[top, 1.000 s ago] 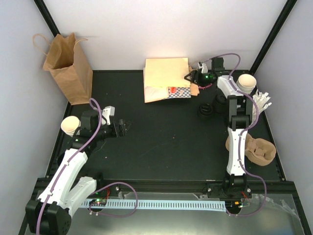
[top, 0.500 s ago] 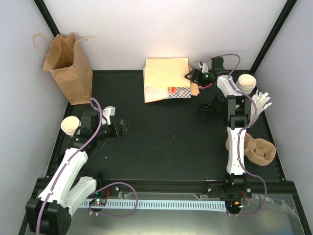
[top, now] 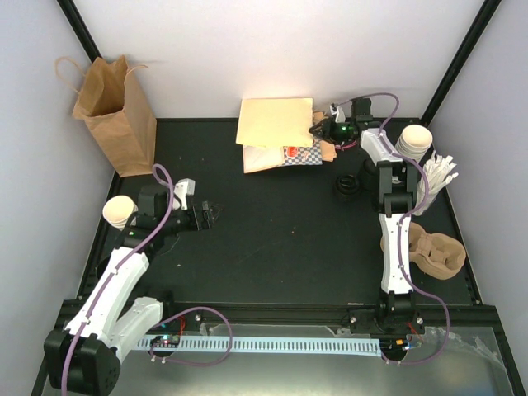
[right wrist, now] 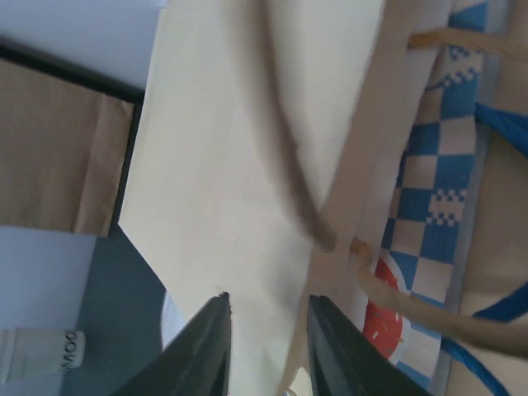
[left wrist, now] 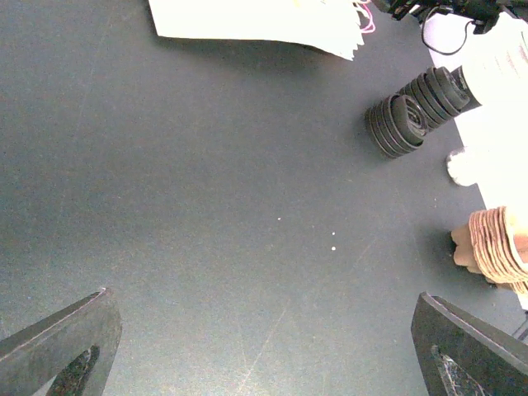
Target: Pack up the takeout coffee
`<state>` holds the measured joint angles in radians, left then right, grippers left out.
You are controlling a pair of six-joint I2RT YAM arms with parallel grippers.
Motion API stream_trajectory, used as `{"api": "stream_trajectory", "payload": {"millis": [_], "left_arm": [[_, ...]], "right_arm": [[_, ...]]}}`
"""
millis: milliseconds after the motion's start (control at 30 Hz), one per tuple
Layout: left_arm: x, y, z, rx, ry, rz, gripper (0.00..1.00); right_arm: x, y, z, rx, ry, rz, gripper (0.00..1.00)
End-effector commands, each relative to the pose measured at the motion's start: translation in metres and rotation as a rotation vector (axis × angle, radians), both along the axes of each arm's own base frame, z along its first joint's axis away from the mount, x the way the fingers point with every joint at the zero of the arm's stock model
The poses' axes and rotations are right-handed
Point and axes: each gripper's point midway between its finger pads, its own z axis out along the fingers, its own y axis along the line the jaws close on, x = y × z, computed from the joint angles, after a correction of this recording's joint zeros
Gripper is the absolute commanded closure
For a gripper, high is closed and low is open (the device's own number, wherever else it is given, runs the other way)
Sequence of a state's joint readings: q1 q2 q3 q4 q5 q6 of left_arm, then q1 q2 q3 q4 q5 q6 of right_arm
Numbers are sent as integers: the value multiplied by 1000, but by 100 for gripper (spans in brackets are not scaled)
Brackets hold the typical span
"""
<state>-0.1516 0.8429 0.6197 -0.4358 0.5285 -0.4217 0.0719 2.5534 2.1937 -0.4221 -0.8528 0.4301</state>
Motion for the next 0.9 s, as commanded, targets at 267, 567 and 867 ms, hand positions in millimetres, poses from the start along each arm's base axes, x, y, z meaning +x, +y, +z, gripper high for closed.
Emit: {"api": "stream_trajectory", "payload": {"millis": [267, 567, 867], "left_arm": [[9, -3, 27, 3, -76, -17, 1], [8, -2, 28, 8, -78, -17, 1], [7, -1, 27, 7, -68, -11, 1]], "right_arm": [[7, 8, 24, 69, -69, 24, 62], [17, 4, 7, 45, -54, -14, 48], [20, 11, 2, 85, -59, 7, 46]]}}
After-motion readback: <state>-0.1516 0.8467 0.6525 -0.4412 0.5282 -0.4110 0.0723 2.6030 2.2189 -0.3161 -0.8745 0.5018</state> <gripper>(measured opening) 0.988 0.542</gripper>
